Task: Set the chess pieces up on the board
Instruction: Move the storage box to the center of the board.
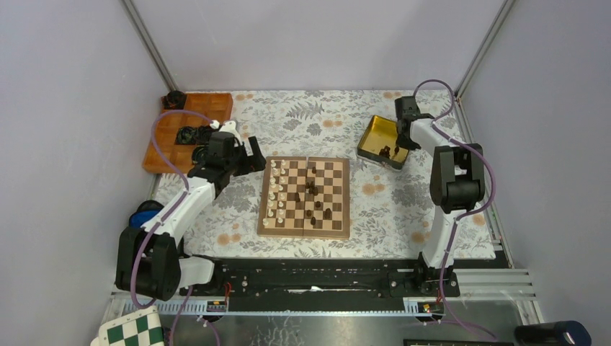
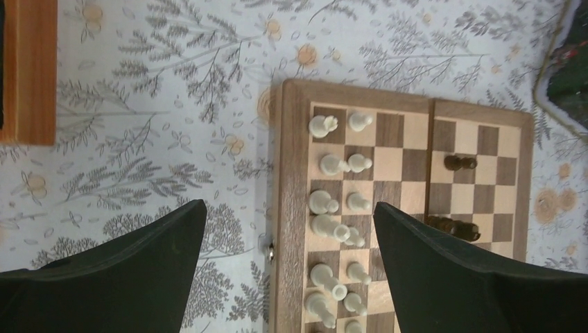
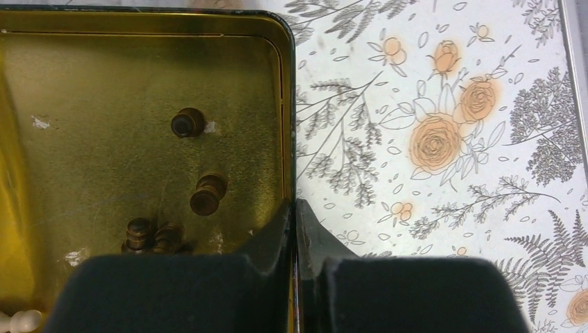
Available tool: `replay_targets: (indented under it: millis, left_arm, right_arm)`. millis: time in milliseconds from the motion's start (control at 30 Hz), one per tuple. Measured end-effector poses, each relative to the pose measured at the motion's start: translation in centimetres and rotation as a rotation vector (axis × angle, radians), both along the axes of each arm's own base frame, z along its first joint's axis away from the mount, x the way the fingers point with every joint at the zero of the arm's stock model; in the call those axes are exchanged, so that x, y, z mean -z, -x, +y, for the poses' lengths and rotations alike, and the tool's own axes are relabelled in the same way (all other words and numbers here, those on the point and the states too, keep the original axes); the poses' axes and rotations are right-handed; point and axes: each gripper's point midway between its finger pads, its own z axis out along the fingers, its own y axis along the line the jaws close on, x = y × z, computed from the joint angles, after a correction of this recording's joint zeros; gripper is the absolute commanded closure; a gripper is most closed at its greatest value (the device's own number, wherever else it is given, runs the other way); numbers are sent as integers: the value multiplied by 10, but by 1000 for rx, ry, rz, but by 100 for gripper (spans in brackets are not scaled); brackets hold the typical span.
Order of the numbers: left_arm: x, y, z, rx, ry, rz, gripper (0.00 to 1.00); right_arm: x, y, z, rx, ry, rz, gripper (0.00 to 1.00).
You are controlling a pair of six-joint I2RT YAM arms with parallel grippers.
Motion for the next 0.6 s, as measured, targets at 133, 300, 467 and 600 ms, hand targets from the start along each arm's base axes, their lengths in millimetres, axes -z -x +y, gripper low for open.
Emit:
replay_targets:
  millis: [133,300,467,600]
  left_arm:
    - [14,10,1,-13,3,52,1]
    - [34,23,3,-36,18,115,1]
    - [43,31,2,-62,40,155,1]
    - [43,31,1,-83,63,162,1]
  right_arm:
    - [1,-1,-14,33,-2,-9,83]
    - [0,-1,-25,62,3,-17,57]
    - [0,-2,-26,60,4,-18,52]
    - [-6,-2,-23,50,-9,-29,52]
